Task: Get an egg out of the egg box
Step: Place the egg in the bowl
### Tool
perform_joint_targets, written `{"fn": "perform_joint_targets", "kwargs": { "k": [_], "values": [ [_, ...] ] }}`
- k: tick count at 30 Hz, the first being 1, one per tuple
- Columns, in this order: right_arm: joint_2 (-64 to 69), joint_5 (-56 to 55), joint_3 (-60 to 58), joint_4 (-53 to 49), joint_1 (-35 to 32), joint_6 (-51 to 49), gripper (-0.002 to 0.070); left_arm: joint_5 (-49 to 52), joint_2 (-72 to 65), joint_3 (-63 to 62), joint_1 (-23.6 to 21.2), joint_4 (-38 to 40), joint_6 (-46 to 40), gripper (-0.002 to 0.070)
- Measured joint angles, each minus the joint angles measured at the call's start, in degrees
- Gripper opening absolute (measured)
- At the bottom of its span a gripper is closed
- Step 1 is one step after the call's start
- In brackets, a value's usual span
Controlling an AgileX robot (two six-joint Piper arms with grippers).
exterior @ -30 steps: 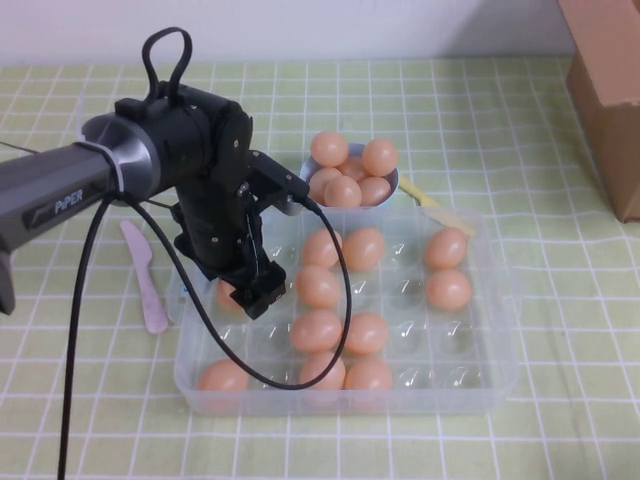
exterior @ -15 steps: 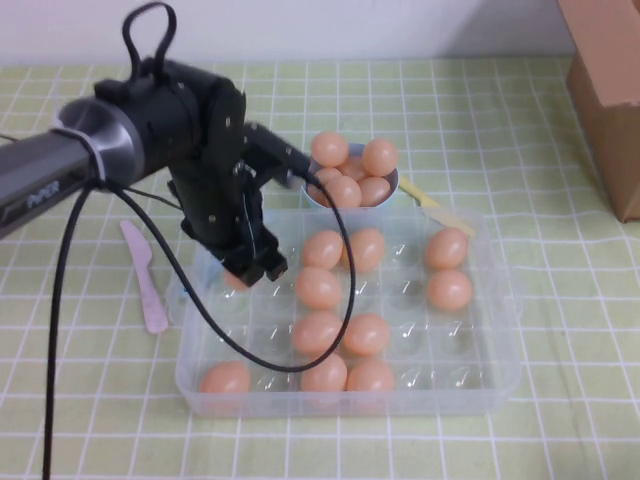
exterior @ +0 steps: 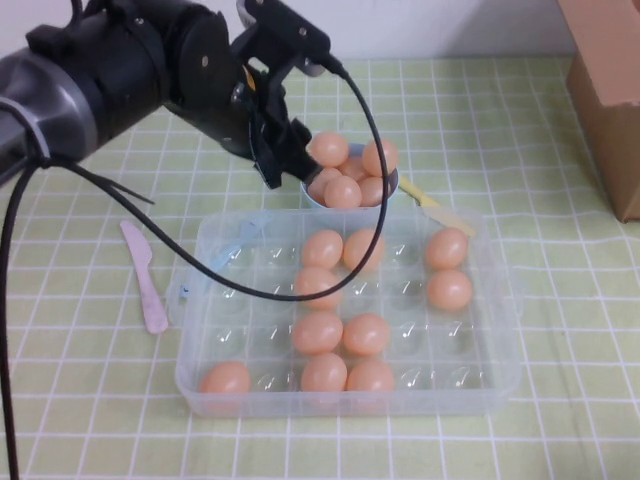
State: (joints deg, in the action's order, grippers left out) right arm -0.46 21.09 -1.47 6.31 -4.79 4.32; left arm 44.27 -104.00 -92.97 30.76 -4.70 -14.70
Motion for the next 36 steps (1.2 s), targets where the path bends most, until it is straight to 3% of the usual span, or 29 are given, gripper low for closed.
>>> {"fn": "perform_joint_targets", "kwargs": {
  "k": [8, 14, 22, 36],
  "values": [
    [0.0, 0.0, 0.0, 0.0, 0.0, 0.0, -0.0017, -37.8, 1.2, 17.1, 0.0, 3.1, 4.4, 0.0318],
    [0.0, 0.0, 0.0, 0.0, 0.0, 0.0, -0.0017, -69.2, 1.1, 31.3, -1.5, 4.2, 18.7, 0.0318],
    [-0.1, 0.0, 0.0, 0.0, 0.0, 0.0, -0.0017, -79.4, -5.2, 29.0, -1.6, -4.1, 27.6, 0.0318],
    [-0.3, 0.0, 0.0, 0.1, 0.0, 0.0, -0.0017, -75.4, -13.3, 22.0, -0.6, -7.9, 32.1, 0.0318]
  ]
}}
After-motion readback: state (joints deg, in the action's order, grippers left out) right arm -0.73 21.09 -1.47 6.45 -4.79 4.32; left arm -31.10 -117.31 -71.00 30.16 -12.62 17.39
